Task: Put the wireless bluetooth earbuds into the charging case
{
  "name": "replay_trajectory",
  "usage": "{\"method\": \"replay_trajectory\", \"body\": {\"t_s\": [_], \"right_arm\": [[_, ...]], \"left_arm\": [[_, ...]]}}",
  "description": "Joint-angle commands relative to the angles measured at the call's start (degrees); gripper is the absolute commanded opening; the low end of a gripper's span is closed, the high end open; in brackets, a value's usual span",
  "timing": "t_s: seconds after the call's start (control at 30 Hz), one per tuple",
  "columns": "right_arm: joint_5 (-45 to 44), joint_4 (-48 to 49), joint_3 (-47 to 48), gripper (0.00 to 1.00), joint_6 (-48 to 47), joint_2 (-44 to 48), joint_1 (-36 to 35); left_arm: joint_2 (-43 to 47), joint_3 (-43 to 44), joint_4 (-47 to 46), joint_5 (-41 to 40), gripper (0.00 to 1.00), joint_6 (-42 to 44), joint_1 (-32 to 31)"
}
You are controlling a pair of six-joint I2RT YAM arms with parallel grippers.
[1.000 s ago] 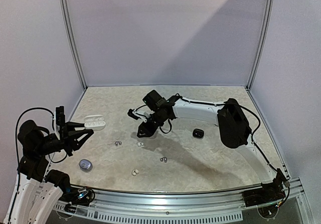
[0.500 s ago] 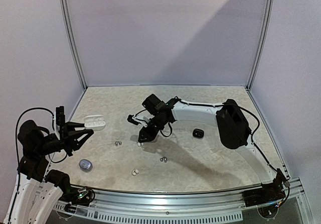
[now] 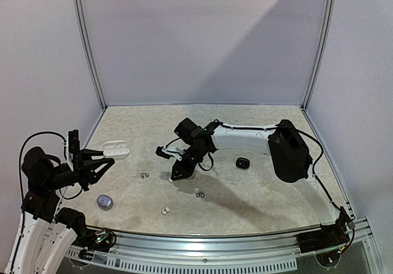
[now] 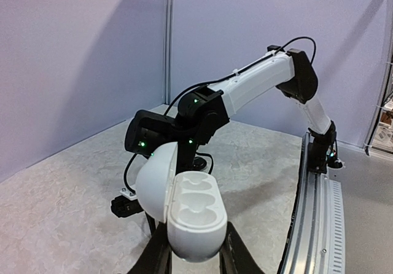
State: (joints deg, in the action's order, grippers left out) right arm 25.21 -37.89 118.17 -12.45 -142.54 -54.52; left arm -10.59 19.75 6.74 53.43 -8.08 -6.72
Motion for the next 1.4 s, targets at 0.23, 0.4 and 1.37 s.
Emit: {"method": "replay_trajectory", "body": {"t_s": [0.23, 0.4, 1.37], "right_arm": [[3.52, -3.55, -3.2, 0.14, -1.18, 2.33, -2.12], [2.22, -2.21, -3.75, 0.09, -0.97, 3.2, -2.27], [8.93, 1.55, -8.22, 0.0, -6.55, 34.42, -7.26]], "left_arm": [[0.7, -0.77, 0.1, 0.54, 0.0, 0.63, 0.66], [0.87, -0.77, 0.17, 0.54, 0.0, 0.69, 0.72], [-1.81, 5.69, 6.22, 13.52, 0.0, 12.49, -1.57]]}}
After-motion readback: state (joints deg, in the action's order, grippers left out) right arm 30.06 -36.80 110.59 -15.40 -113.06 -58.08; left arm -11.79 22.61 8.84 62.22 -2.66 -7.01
